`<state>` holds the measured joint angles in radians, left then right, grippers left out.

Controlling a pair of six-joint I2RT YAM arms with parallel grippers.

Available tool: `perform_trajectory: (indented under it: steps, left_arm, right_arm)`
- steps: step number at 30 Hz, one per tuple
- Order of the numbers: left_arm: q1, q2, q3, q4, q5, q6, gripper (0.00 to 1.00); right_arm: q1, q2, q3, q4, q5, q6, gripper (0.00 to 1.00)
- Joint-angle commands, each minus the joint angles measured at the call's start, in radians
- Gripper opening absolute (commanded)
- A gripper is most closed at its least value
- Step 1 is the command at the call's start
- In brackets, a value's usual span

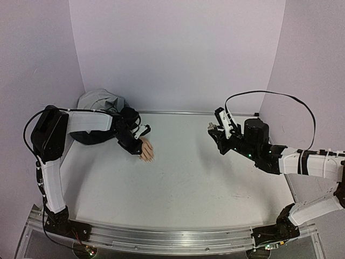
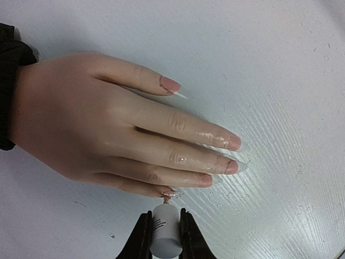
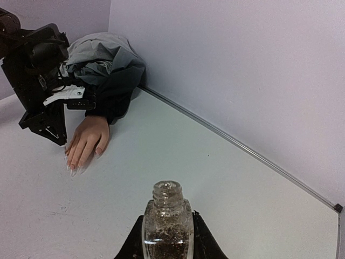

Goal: Paint the nails

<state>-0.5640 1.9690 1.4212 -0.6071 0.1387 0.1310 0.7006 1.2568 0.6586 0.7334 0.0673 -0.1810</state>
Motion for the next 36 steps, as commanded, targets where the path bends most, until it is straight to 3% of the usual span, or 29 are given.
perform_trajectory:
  steps: [1,36]
  left_arm:
    - [0.0,0.005,0.043,0.026,0.018,0.006,0.0]
    - [-0.002,-0.004,0.002,0.027,0.028,-0.013,0.0]
  right_arm:
    - [0.0,-0.019,0.001,0.07,-0.001,0.017,0.0]
    - [0.0,-0.01,0.004,0.07,-0.003,0.017,0.0]
